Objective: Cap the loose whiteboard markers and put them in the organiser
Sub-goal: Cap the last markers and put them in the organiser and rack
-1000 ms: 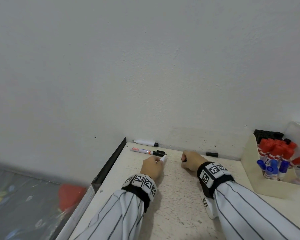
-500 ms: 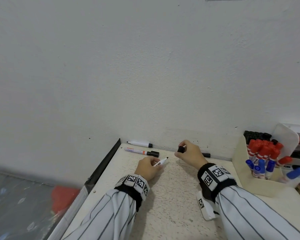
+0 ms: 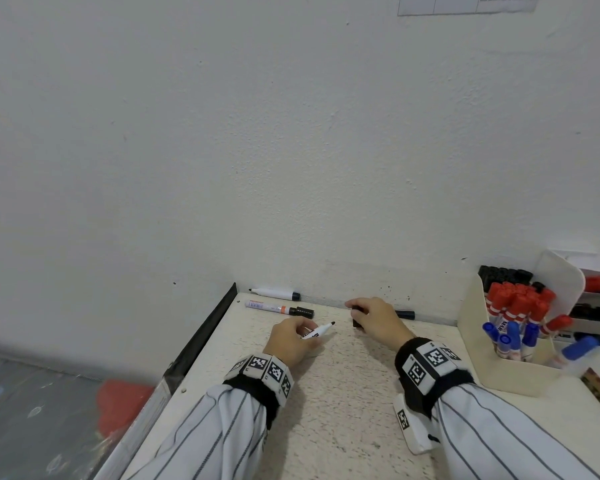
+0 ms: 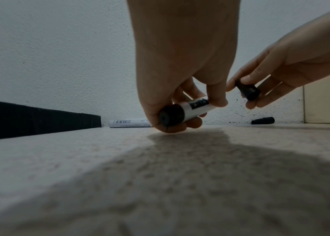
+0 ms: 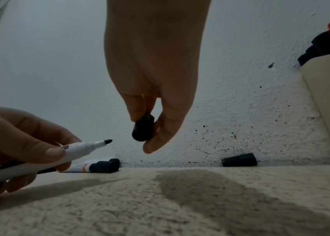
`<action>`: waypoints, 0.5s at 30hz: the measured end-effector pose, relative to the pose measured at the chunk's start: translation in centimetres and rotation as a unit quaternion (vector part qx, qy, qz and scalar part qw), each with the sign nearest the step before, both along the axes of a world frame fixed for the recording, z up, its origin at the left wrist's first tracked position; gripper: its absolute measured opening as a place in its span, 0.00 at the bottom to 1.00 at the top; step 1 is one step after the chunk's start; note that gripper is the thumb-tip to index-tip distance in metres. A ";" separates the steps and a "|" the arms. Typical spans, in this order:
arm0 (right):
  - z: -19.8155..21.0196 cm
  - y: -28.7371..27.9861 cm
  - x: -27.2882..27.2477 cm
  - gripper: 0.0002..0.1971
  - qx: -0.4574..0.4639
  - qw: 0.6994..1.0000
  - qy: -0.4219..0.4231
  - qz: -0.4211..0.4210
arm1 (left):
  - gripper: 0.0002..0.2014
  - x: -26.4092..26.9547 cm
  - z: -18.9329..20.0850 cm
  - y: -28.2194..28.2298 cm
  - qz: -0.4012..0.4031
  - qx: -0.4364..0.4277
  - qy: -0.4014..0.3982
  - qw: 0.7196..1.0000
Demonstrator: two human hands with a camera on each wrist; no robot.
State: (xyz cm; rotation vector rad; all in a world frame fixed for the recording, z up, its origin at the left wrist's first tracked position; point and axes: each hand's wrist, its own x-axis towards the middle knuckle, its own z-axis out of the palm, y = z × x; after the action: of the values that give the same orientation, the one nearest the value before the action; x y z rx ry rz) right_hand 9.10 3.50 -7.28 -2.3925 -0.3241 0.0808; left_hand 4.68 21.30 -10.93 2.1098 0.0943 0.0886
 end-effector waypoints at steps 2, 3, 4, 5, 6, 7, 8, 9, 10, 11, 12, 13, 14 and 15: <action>-0.1 -0.1 -0.1 0.12 0.012 1.000 0.010 0.003 | 0.09 0.0 0.0 0.0 -0.003 0.000 -0.001 1.000; -0.2 -0.1 -0.1 0.11 0.022 1.000 0.011 -0.003 | 0.09 0.0 0.0 0.0 -0.003 0.001 -0.002 1.000; -0.3 -0.1 -0.1 0.11 0.034 0.999 0.009 -0.013 | 0.10 0.0 -0.1 0.0 -0.003 0.004 -0.002 1.000; -0.5 -0.1 -0.1 0.12 0.045 0.999 0.006 -0.022 | 0.10 0.0 -0.1 0.0 -0.003 0.007 -0.001 1.000; -0.5 -0.1 -0.1 0.13 0.055 0.998 0.006 -0.027 | 0.10 0.1 -0.1 0.0 -0.005 0.008 -0.001 1.000; -0.6 0.0 -0.2 0.14 0.062 0.998 0.011 -0.025 | 0.09 0.0 -0.1 0.1 -0.007 0.005 -0.001 1.000; -0.6 0.1 -0.3 0.14 0.066 0.997 0.019 -0.014 | 0.09 0.0 0.0 0.0 -0.008 -0.001 -0.001 1.000; -0.6 0.1 -0.4 0.14 0.065 0.998 0.026 0.002 | 0.09 -0.1 0.0 0.0 -0.012 -0.008 -0.002 1.000; -0.6 0.2 -0.5 0.14 0.058 0.998 0.030 0.020 | 0.10 0.0 0.0 0.0 -0.017 -0.011 -0.007 1.000; -0.5 0.2 -0.6 0.13 0.053 0.997 0.034 0.036 | 0.10 0.0 0.0 -0.1 -0.024 -0.010 -0.012 1.000; -0.5 0.2 -0.7 0.13 0.053 0.997 0.037 0.047 | 0.10 0.0 -0.1 -0.1 -0.030 -0.007 -0.015 0.999; -0.5 0.2 -0.8 0.12 0.054 0.996 0.039 0.053 | 0.10 0.0 -0.1 -0.1 -0.033 -0.006 -0.016 0.999; -0.5 0.1 -0.8 0.13 0.056 0.996 0.040 0.055 | 0.11 0.0 -0.2 -0.2 -0.035 -0.006 -0.019 0.999; -0.5 0.0 -0.8 0.13 0.061 0.996 0.041 0.055 | 0.11 0.1 -0.3 -0.1 -0.036 -0.006 -0.022 0.999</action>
State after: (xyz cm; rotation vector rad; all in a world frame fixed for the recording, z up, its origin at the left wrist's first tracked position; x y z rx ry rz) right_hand 8.29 3.54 -7.80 -2.2431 -0.4091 0.2040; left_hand 4.73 21.18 -11.19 2.0950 -0.0067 0.0905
